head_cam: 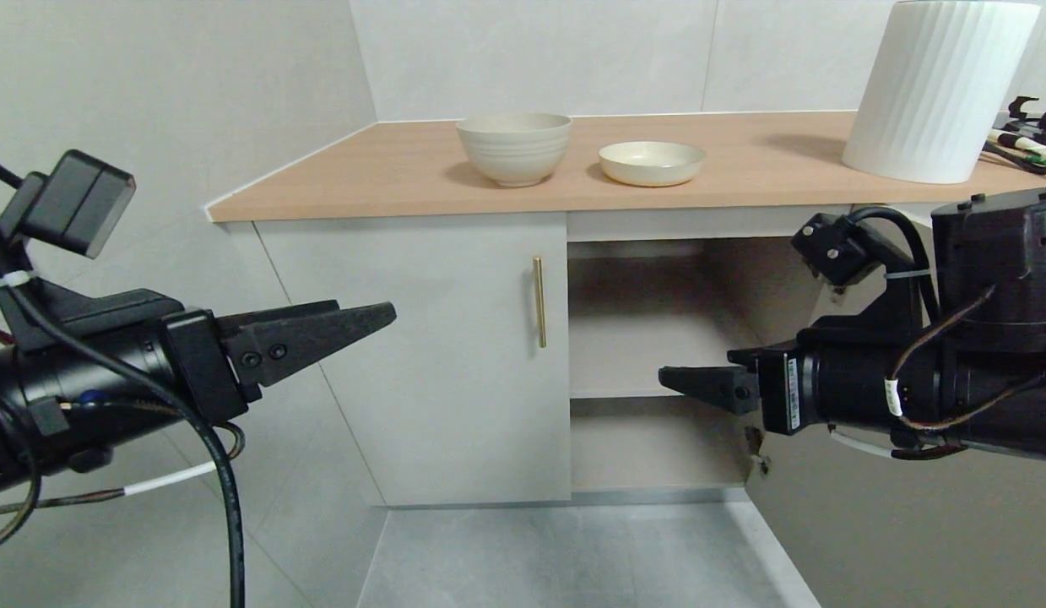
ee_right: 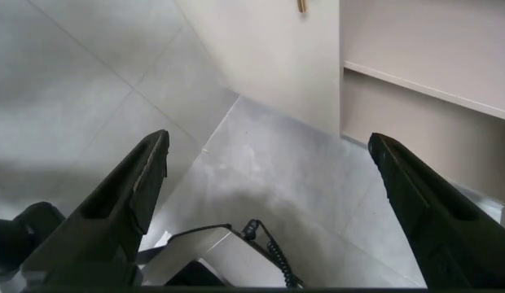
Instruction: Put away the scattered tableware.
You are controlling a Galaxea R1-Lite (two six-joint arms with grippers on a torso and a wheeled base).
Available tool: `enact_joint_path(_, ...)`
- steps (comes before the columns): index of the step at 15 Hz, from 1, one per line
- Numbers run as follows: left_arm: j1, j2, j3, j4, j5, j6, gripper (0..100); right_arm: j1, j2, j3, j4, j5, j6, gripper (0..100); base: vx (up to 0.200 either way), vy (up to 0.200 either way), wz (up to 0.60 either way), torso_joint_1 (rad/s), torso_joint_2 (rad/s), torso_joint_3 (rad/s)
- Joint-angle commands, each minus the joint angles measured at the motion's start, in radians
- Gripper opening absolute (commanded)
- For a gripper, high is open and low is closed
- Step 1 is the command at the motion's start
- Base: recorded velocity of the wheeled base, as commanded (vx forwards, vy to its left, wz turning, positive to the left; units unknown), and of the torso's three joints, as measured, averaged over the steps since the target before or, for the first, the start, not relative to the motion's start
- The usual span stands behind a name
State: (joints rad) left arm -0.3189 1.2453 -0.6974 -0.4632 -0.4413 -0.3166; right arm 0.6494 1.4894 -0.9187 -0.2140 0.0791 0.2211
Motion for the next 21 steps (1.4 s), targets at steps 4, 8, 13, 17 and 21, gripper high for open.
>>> enact_joint_path(4,0.000,0.023,-0.016,0.001,-0.001,0.021,100,-0.002,-0.008,0.008,-0.001,-0.006,-0.034,100,0.150,0.000,0.00,-0.001,0.00,-0.002)
enact_joint_path(8,0.000,0.031,-0.017,0.000,0.001,0.021,100,0.000,-0.009,0.009,-0.001,-0.006,-0.037,100,0.200,0.000,0.00,0.005,0.00,0.005)
enact_joint_path(13,0.000,0.029,-0.017,0.000,0.001,0.019,100,0.000,-0.017,0.023,-0.007,-0.004,-0.040,100,0.120,0.000,0.00,0.001,0.00,0.002)
enact_joint_path(17,0.000,0.032,-0.017,-0.003,0.001,0.019,100,0.000,-0.020,0.023,-0.005,-0.004,-0.040,100,0.000,0.000,0.00,0.000,0.00,0.000)
enact_joint_path(21,0.000,0.039,-0.011,-0.005,0.001,0.017,100,-0.002,-0.017,0.024,-0.005,-0.004,-0.040,100,0.000,0.000,0.00,0.015,-0.07,-0.050)
